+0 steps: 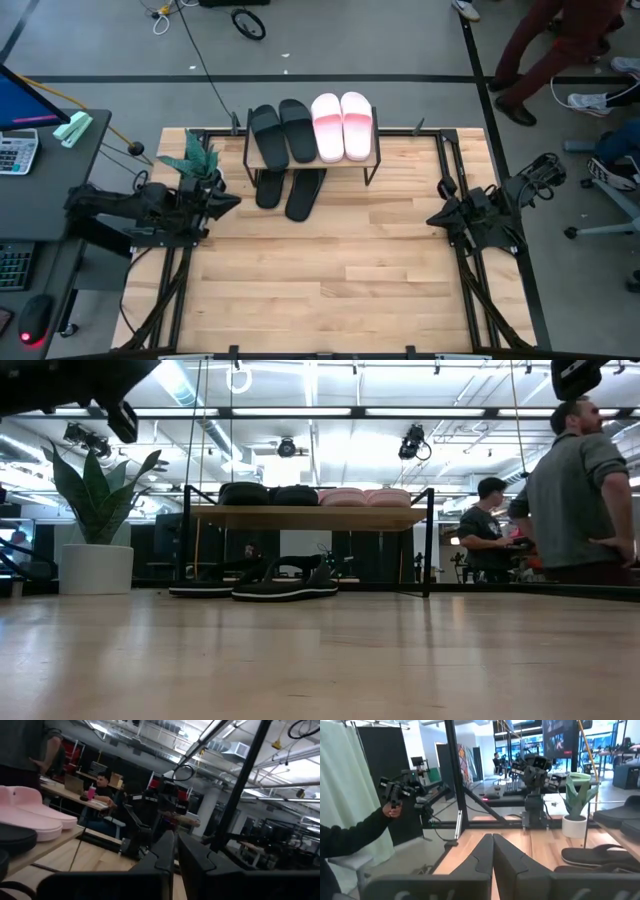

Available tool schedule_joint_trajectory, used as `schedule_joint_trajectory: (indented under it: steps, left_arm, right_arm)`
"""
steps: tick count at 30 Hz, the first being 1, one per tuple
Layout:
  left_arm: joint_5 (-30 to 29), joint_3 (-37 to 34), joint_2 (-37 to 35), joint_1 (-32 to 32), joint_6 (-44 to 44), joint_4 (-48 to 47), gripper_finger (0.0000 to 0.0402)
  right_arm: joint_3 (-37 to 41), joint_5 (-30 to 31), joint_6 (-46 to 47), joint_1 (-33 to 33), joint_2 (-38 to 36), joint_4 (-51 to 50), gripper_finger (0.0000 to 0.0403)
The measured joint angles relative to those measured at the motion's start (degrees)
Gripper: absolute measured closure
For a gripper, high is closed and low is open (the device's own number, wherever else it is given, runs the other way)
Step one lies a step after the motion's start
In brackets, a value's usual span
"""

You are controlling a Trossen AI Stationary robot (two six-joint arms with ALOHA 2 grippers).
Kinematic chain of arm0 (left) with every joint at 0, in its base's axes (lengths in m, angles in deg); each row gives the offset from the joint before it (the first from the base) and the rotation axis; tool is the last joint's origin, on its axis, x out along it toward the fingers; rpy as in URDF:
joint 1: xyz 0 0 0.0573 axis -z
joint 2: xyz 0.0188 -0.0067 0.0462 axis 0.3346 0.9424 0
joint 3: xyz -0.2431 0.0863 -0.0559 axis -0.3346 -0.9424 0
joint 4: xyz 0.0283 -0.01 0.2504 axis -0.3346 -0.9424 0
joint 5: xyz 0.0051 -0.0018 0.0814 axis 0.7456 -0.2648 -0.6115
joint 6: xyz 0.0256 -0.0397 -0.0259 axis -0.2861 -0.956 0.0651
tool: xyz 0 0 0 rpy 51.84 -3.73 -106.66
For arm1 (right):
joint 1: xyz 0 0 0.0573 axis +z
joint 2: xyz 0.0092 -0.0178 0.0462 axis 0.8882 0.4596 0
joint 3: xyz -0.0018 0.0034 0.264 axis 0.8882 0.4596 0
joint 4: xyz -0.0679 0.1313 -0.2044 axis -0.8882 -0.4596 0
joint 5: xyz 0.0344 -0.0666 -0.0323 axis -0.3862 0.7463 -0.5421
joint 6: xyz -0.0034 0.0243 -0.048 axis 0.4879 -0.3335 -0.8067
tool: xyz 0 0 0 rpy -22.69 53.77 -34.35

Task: Pick and place slides into the shelf
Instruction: Return to Home Position

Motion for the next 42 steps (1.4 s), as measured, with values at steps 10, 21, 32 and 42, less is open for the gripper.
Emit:
schedule_joint_trajectory:
  steps: [10, 21, 32, 42]
  left_arm:
    - [-0.8, -7.3, 0.1, -2.6, 0.0, 12.7, 0.0369]
    - [-0.8, -7.2, 0.0, -2.5, 0.5, 7.8, 0.0379]
    - [-0.8, -7.2, 0.1, -2.5, -6.4, 1.1, 0.0367]
    - [-0.8, -7.2, 0.1, -2.5, -6.2, 1.1, 0.0376]
  right_arm:
    - [4.6, -0.1, -1.6, 0.0, 0.1, 5.0, 0.0389]
    - [12.7, -0.1, -1.6, 0.0, 0.1, 16.1, 0.0389]
    - [23.0, 0.0, -1.3, 0.0, 0.1, 29.0, 0.0389]
    - [25.0, 0.0, -4.0, -0.2, 0.1, 31.6, 0.0389]
